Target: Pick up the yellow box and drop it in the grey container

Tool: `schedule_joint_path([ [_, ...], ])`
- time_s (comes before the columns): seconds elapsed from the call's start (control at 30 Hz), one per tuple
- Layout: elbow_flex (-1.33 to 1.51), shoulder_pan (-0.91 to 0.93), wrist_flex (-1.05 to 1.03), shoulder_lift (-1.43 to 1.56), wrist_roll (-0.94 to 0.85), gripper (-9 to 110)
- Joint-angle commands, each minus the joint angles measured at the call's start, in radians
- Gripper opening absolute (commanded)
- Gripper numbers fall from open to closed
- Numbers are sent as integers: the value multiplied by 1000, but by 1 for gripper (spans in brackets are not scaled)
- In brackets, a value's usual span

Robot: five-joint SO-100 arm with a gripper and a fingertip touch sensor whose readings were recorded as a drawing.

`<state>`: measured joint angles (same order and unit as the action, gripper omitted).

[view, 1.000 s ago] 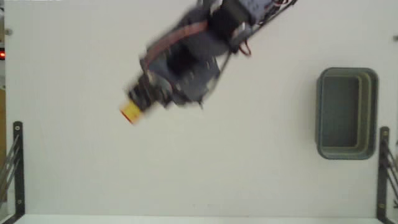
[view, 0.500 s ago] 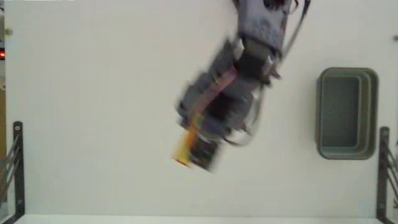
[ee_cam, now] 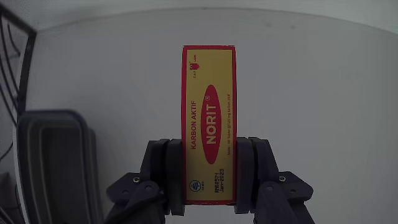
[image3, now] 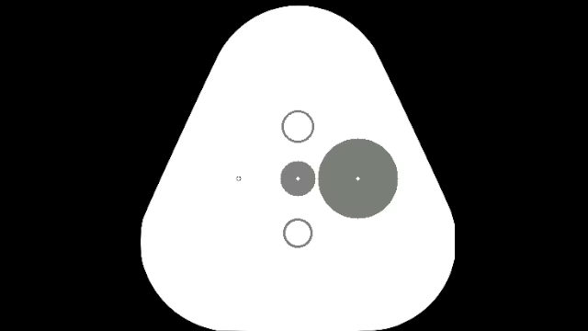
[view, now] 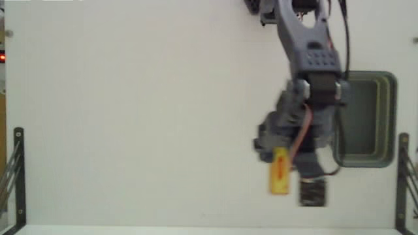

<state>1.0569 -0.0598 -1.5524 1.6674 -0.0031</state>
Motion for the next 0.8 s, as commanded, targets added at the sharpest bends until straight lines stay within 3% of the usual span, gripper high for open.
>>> schedule_joint_path([
  [0.0,10,-105,35,17,3,36],
  [0.77,86,-548,118,-37,3,36],
])
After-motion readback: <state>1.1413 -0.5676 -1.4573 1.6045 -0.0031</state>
